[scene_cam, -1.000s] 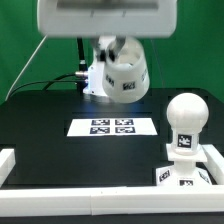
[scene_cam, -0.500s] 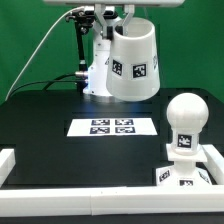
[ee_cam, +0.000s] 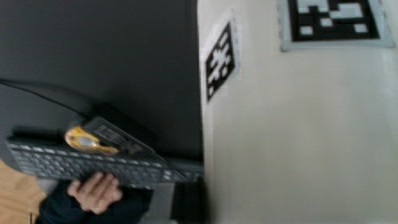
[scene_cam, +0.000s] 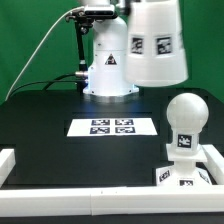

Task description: Assemble lamp

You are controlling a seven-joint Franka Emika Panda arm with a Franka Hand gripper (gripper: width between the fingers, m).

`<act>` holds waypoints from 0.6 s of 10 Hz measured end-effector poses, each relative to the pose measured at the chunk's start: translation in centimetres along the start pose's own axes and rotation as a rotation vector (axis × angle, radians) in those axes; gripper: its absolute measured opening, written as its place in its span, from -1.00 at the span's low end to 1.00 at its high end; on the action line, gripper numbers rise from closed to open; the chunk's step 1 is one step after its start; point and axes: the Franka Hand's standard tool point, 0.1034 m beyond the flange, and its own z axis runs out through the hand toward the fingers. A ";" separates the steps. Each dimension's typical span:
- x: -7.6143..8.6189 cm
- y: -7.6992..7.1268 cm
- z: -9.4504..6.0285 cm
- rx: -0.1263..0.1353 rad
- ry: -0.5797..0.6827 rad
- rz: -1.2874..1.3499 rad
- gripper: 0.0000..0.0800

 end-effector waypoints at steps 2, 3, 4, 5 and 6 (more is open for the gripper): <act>-1.1 -2.2 1.5 -0.023 0.179 -0.011 -0.88; -2.2 -3.0 2.5 -0.015 0.137 0.003 -0.88; -2.5 -3.0 2.6 -0.017 0.136 -0.004 -0.88; -3.3 -3.0 3.1 -0.019 0.121 -0.006 -0.88; -4.1 -3.2 3.7 -0.014 0.087 -0.005 -0.88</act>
Offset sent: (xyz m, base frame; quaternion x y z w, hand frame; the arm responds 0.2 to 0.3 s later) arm -0.0079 0.0029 -0.0270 -0.0179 0.0149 -0.0104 0.9997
